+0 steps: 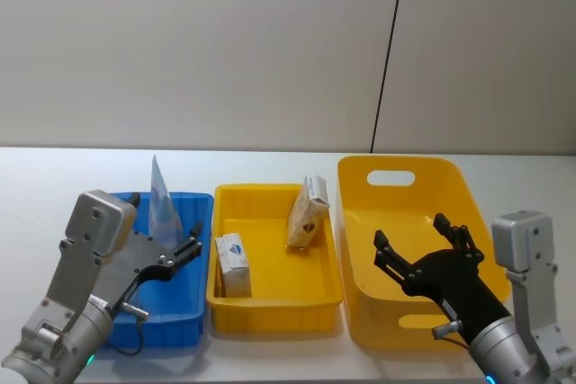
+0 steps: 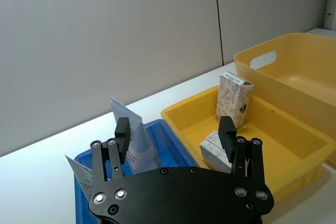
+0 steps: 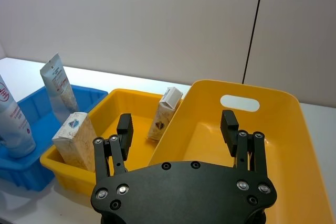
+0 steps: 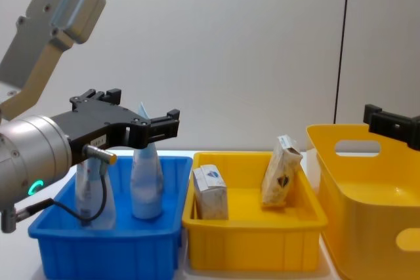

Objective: Bimanual collaborative sorting of washing and personal care products

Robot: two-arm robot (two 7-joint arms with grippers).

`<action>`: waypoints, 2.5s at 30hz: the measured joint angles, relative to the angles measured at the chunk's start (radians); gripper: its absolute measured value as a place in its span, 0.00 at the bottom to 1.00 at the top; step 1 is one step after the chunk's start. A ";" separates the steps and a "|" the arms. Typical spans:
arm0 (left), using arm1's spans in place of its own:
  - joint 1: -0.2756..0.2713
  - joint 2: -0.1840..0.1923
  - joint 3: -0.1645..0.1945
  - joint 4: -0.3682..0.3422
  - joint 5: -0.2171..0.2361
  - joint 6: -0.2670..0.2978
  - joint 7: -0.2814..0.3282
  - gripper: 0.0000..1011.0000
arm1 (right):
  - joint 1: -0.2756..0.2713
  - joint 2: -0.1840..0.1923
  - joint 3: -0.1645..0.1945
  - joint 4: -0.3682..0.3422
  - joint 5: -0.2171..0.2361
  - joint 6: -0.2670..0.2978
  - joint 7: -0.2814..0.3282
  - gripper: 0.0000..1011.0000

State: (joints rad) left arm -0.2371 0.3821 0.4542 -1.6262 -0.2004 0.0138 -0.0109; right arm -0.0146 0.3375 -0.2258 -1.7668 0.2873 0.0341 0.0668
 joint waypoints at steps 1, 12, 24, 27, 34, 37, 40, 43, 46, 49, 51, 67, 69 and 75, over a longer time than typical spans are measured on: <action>0.000 0.000 0.000 0.000 0.000 0.000 0.000 0.99 | 0.000 0.000 0.000 0.000 0.000 0.000 0.000 0.99; 0.000 0.000 0.000 0.000 0.000 0.000 0.000 0.99 | 0.000 0.000 0.000 0.000 0.000 0.000 0.000 0.99; 0.000 0.000 0.000 0.000 0.000 0.000 0.000 0.99 | 0.000 0.000 0.000 0.000 0.000 0.000 0.000 0.99; 0.000 0.000 0.000 0.000 0.000 0.000 0.000 0.99 | 0.000 0.000 0.000 0.000 0.000 0.000 0.000 0.99; 0.000 0.000 0.000 0.000 0.000 0.000 0.000 0.99 | 0.000 0.000 0.000 0.000 0.000 0.000 0.000 0.99; 0.000 0.000 0.000 0.000 0.000 0.000 0.000 0.99 | 0.000 0.000 0.000 0.000 0.000 0.000 0.000 0.99; 0.000 0.000 0.000 0.000 0.000 0.000 0.000 0.99 | 0.000 0.000 0.000 0.000 0.000 0.000 0.000 0.99; 0.000 0.000 0.000 0.000 0.000 0.000 0.000 0.99 | 0.000 0.000 0.000 0.000 0.000 0.000 0.000 0.99; 0.000 0.000 0.000 0.000 0.000 0.000 0.000 0.99 | 0.001 0.000 0.000 0.000 0.000 0.001 0.001 0.99; 0.000 0.000 0.000 0.000 0.000 0.000 0.000 0.99 | 0.006 0.000 0.000 0.001 0.001 0.006 0.006 0.99; 0.000 0.000 0.000 0.000 0.000 0.000 0.000 0.99 | 0.017 0.001 0.000 0.004 0.008 0.016 0.017 0.99; 0.000 0.000 0.000 0.000 0.000 0.000 0.000 0.99 | 0.177 -0.032 -0.016 0.073 0.125 0.212 0.115 0.99; 0.000 0.000 0.000 0.000 0.000 0.000 0.000 0.99 | 0.209 -0.044 -0.028 0.093 0.141 0.247 0.125 0.99; 0.000 0.000 0.000 0.000 0.000 0.000 0.000 0.99 | 0.282 -0.077 -0.063 0.148 0.171 0.331 0.140 0.99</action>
State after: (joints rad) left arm -0.2372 0.3821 0.4542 -1.6262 -0.2004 0.0138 -0.0109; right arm 0.2678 0.2605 -0.2885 -1.6184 0.4579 0.3649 0.2066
